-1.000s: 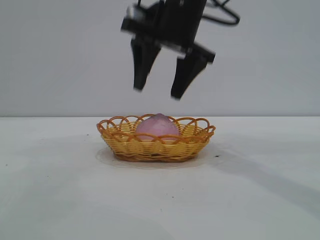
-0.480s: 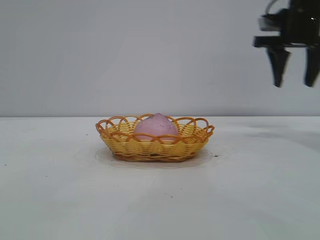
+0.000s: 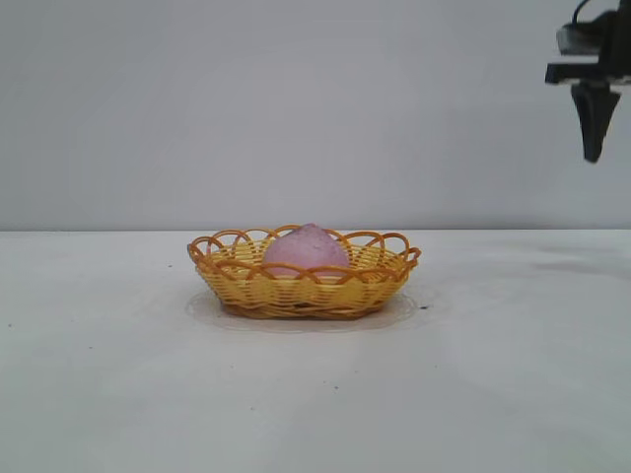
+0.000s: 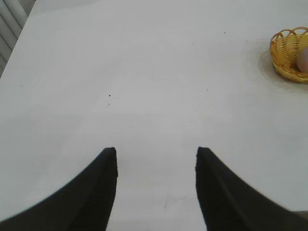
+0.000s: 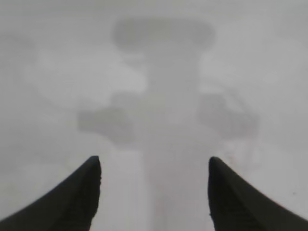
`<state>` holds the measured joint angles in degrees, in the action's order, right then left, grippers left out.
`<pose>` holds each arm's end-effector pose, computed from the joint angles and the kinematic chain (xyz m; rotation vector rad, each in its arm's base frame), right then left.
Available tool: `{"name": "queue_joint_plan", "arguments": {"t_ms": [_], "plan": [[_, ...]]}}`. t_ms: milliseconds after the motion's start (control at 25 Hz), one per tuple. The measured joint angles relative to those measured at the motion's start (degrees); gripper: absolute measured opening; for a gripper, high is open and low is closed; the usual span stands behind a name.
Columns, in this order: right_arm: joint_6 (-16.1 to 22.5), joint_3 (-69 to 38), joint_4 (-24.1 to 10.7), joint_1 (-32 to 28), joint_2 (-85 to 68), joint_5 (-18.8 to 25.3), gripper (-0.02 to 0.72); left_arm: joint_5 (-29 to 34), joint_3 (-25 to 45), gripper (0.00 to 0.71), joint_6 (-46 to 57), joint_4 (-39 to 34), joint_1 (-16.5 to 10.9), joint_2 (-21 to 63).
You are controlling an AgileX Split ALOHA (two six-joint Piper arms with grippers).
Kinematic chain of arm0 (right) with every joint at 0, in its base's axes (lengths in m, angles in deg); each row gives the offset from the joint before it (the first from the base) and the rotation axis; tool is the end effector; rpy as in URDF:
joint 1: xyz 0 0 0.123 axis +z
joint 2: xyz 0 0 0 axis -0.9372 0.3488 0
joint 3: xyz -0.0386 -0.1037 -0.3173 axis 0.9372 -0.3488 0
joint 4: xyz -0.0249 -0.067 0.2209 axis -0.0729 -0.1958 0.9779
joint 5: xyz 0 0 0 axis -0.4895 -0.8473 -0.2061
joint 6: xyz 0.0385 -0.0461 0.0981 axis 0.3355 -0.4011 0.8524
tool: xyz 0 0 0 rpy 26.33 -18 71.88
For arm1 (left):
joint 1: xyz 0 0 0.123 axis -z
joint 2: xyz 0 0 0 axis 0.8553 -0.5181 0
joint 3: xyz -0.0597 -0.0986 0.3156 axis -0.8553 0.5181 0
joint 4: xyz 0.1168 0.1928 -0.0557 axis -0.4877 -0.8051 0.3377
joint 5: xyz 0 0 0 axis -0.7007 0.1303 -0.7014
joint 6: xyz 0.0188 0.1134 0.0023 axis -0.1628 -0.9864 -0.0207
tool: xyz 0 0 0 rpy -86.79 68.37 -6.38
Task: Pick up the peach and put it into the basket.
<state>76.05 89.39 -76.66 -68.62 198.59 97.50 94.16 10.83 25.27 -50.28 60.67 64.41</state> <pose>0.4633 0.0152 0.2714 -0.0249 2.9168 0.0984 -0.0565 0.0056 0.2455 -0.0112 2.1004 0.0004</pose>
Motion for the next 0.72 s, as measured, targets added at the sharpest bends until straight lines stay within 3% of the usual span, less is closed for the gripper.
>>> {"name": "queue_joint_plan", "arguments": {"t_ms": [240, 480, 720], "plan": [[-0.46, -19.19, 1.90, 0.33, -14.88, 0.14, 0.447, 0.00, 0.00, 0.323, 0.00, 0.00, 0.00, 0.00], [-0.08, -47.07, 2.17, 0.46, -35.44, -1.17, 0.447, 0.00, 0.00, 0.323, 0.00, 0.00, 0.00, 0.00], [0.01, -63.52, 2.30, 0.46, -58.04, -1.03, 0.447, 0.00, 0.00, 0.323, 0.00, 0.00, 0.00, 0.00]]}}
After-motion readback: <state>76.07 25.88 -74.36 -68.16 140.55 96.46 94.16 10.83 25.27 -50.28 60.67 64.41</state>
